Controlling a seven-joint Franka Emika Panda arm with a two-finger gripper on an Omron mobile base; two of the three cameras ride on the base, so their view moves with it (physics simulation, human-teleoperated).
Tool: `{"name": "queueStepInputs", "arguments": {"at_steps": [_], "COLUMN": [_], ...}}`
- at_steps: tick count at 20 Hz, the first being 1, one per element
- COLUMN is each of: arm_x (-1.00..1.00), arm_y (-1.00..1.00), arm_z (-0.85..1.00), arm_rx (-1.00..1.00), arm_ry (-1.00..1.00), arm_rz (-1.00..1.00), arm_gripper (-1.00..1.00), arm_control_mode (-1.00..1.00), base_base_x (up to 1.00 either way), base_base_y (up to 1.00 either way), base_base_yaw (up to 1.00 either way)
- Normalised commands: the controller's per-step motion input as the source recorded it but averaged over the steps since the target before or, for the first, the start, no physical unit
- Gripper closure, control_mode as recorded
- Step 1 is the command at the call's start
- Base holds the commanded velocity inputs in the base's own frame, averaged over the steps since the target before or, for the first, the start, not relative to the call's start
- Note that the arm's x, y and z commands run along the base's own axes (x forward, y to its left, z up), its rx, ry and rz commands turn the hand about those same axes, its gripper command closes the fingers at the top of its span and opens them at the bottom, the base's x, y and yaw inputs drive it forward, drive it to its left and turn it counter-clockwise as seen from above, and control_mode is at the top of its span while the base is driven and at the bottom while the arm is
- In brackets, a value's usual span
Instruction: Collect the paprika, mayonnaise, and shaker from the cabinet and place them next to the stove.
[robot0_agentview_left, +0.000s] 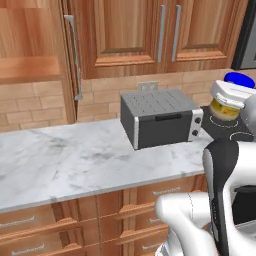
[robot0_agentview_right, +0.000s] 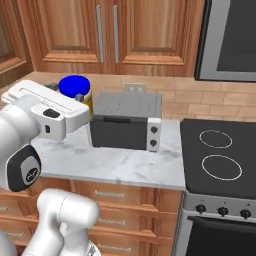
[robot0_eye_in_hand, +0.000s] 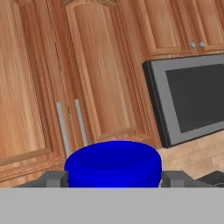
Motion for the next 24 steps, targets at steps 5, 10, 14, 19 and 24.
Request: {"name": "queueStepInputs", "arguments": {"at_steps": [5, 10, 14, 19, 24], "arm_x": [0.0, 0.0, 0.0, 0.0, 0.0], "arm_y": [0.0, 0.0, 0.0, 0.0, 0.0], "arm_z": [0.0, 0.0, 0.0, 0.0, -0.09], "arm_rx": [0.0, 0.0, 0.0, 0.0, 0.0], "arm_ry": [0.0, 0.0, 0.0, 0.0, 0.0], "arm_rz": [0.0, 0.0, 0.0, 0.0, 0.03], "arm_gripper": [1.0, 1.0, 1.0, 1.0, 1.0], "arm_control_mode": [1.0, 1.0, 1.0, 1.0, -1.0], "base_base_x": [0.53, 0.42, 0.38, 0.39, 0.11], "base_base_y": [-0.63, -0.59, -0.55, -0.47, -0.19], "base_base_yaw": [0.01, 0.03, 0.04, 0.05, 0.08]}}
